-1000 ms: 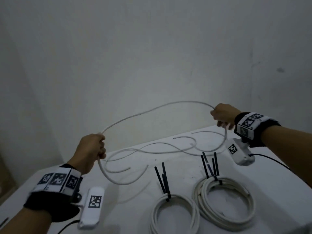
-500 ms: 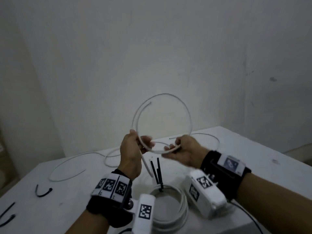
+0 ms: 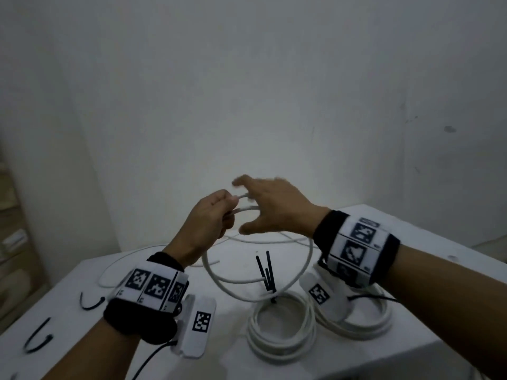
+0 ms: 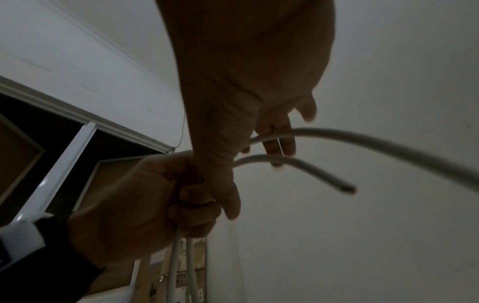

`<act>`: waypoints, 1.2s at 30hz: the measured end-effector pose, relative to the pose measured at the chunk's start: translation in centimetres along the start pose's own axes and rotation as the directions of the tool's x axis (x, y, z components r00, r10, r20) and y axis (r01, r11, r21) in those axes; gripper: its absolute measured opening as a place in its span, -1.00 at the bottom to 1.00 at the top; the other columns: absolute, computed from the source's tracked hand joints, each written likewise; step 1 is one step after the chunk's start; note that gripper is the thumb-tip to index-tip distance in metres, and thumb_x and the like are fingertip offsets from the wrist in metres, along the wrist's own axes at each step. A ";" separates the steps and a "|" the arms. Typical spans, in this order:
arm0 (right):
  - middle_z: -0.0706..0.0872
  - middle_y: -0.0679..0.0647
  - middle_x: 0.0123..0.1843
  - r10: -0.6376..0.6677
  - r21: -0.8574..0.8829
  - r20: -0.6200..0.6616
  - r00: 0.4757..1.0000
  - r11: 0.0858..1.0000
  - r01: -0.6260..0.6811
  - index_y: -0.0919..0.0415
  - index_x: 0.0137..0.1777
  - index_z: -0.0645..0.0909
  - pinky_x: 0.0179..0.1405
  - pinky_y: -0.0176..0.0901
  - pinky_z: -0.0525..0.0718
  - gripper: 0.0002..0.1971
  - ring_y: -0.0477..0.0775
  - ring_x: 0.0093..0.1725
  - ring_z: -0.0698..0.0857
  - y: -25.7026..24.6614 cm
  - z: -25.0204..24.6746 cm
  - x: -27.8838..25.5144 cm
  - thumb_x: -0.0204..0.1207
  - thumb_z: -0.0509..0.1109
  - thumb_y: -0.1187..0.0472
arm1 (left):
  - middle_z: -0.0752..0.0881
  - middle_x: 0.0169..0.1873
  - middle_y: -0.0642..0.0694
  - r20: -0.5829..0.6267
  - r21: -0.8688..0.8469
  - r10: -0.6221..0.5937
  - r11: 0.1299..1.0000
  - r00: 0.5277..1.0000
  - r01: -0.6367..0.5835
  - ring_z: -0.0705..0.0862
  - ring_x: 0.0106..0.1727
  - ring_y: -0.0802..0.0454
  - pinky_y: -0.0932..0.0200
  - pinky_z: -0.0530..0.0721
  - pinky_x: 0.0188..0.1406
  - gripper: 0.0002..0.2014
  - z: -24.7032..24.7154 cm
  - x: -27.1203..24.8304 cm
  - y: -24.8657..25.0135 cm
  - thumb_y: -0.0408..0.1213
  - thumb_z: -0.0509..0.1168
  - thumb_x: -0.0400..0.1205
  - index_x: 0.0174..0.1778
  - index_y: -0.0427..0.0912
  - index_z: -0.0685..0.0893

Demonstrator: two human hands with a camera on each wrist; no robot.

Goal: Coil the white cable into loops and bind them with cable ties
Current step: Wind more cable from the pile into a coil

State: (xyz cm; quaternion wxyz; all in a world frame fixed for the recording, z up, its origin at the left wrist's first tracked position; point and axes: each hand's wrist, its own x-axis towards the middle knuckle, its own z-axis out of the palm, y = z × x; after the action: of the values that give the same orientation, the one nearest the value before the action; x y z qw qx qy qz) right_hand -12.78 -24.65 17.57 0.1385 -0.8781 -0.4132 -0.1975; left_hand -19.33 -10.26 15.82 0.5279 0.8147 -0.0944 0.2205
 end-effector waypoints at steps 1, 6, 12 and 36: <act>0.69 0.00 -0.05 0.022 0.140 0.042 0.999 0.990 -0.027 0.07 0.19 0.51 -0.05 -0.08 0.60 -0.57 0.10 0.00 0.72 -0.5 0.1 0.4 0.40 0.51 -0.07 | 0.37 -0.57 0.01 -0.003 0.008 0.001 1.000 1.000 -0.001 0.29 -0.61 0.20 0.35 0.25 -0.63 -0.71 -0.1 -0.2 0.1 -0.31 0.10 0.75 -0.32 -0.22 0.39; 0.35 0.00 -0.58 0.145 0.711 0.147 0.978 0.672 -0.206 0.20 -0.35 0.45 -0.68 -0.27 0.38 -0.69 -0.04 -0.64 0.32 1.1 0.1 1.0 0.54 0.43 0.12 | 0.70 -0.45 -0.31 -0.176 -0.026 -0.049 0.999 0.983 0.045 0.55 -0.60 -0.12 0.17 0.49 -0.63 -0.75 -2.7 -0.6 -0.6 -0.28 0.05 0.75 -0.23 -0.27 0.43; 0.24 -0.07 -0.58 0.218 0.868 0.271 0.937 0.366 -0.336 0.05 -0.50 0.34 -0.63 -0.30 0.19 -0.60 -0.05 -0.59 0.15 3.9 0.9 -0.5 0.51 0.40 0.26 | 0.80 -0.19 -0.40 -0.240 -0.362 -0.241 0.921 0.941 0.144 0.75 -0.38 -0.30 0.01 0.77 -0.44 -0.74 -5.3 -2.2 -3.8 -0.30 0.05 0.74 -0.27 -0.27 0.44; 0.50 0.08 -0.57 0.071 0.815 0.247 0.966 0.524 -0.247 0.22 -0.36 0.42 -0.57 -0.13 0.57 -0.62 0.07 -0.59 0.45 1.1 4.4 -0.1 0.70 0.18 0.10 | 0.78 -0.22 -0.33 0.075 -0.060 -0.237 0.969 0.969 0.241 0.75 -0.31 -0.18 -0.07 0.77 -0.38 -0.56 -3.5 -0.1 -1.1 -0.13 0.07 0.78 -0.10 -0.45 0.65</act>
State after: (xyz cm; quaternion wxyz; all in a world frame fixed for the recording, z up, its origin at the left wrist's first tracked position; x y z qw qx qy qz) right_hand -10.95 -23.60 13.61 0.5214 -0.7518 -0.3855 0.1198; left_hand -19.90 -6.67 16.06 0.5747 0.8086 -0.0207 0.1245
